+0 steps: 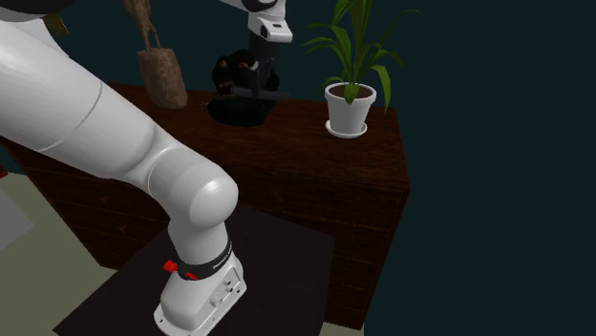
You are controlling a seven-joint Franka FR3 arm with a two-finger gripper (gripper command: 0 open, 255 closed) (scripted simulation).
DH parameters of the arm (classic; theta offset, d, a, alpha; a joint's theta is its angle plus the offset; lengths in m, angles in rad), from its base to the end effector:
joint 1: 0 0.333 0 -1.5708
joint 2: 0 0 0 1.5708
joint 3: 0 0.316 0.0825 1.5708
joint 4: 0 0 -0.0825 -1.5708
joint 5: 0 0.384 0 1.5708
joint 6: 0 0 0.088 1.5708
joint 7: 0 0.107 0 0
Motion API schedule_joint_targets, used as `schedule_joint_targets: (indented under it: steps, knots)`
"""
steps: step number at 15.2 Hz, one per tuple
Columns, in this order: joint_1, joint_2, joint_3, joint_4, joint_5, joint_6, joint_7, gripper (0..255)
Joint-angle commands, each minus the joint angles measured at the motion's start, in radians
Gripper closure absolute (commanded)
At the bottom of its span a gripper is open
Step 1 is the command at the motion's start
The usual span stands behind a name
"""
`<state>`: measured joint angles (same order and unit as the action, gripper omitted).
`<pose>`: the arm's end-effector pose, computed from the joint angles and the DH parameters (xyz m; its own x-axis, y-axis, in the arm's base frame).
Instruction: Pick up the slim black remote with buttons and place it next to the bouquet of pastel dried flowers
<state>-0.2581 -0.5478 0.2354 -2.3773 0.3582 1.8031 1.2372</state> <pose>0.3893 0.0299 0.5134 0.1838 -0.9573 -0.2233 -0.9829 -0.1812 -0.0323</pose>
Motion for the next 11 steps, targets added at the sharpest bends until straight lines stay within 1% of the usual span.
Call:
schedule_joint_targets:
  steps: [1,6,11]
  knots:
    - [0.017,0.01,0.037,0.01,0.019,0.013,0.044,255]
    - [0.058,0.06,0.14,0.059,0.059,0.055,0.166,255]
    - [0.087,0.139,0.246,0.134,0.073,0.1,0.292,255]
